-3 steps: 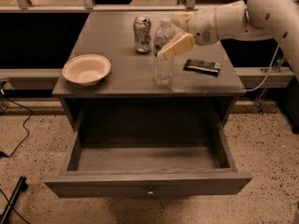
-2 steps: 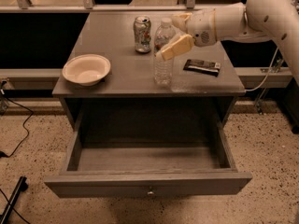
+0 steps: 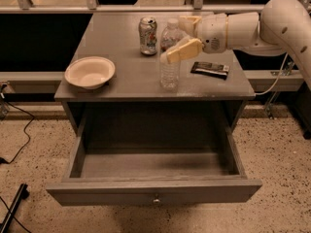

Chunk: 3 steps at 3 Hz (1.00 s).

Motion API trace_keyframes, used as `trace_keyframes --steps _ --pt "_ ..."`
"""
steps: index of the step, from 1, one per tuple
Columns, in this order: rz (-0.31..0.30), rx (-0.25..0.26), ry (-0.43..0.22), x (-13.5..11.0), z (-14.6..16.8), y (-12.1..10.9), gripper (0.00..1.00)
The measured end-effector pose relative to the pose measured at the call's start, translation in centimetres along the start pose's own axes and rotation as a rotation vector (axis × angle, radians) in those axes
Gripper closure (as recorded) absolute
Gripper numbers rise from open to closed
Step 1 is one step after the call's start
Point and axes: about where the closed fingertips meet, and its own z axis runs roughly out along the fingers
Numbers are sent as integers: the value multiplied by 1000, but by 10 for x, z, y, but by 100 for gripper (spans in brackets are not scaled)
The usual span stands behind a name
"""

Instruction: Place water bottle into top drawer

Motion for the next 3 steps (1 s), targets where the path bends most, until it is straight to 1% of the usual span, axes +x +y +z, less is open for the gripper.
trace_keyframes --steps 2,3 --pt "-1 -9 1 0 6 2 55" --pt "20 -24 24 2 5 10 86"
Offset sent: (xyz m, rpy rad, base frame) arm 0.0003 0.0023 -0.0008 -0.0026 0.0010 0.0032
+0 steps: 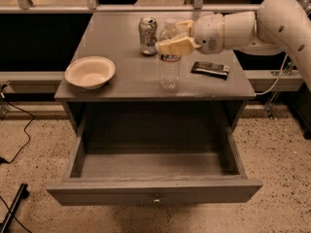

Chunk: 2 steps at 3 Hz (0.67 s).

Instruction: Place water bottle into top drawer

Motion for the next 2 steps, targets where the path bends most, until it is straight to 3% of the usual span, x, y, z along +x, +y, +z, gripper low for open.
trace_keyframes --steps 1,2 --pt "-53 -24 -55 -19 -12 19 100" --pt "-137 3 -119 -49 -34 58 100"
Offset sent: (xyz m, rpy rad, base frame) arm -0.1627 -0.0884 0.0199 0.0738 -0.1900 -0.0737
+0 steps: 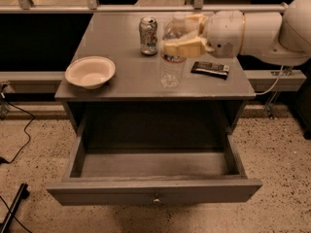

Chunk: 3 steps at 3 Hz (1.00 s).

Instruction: Place water bottle into top drawer

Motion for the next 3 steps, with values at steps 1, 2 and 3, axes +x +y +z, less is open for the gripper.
trace_keyframes --steps 1,2,3 --pt "-6 35 39 17 -38 49 100" --pt "39 121 78 52 -83 92 100" --pt "79 159 109 72 -109 109 100"
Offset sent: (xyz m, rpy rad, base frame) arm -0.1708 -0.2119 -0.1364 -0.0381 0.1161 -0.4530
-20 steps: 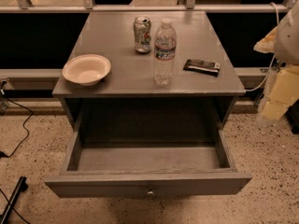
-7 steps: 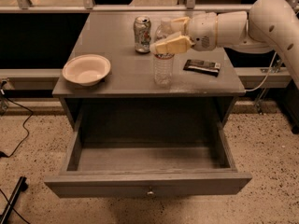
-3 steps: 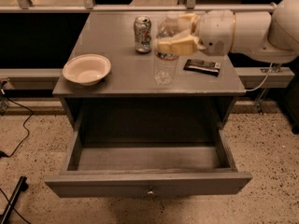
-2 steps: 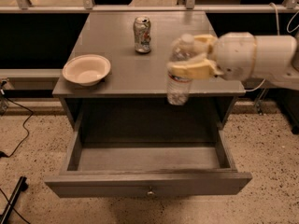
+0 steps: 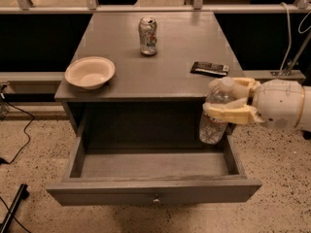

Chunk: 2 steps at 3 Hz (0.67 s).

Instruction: Place water bottle into top drawer

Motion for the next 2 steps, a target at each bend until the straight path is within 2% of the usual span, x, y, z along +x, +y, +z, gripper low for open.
trace_keyframes --steps 1,2 --pt "-2 -3 5 2 5 -2 100" --pt "21 -16 -31 33 19 -3 100"
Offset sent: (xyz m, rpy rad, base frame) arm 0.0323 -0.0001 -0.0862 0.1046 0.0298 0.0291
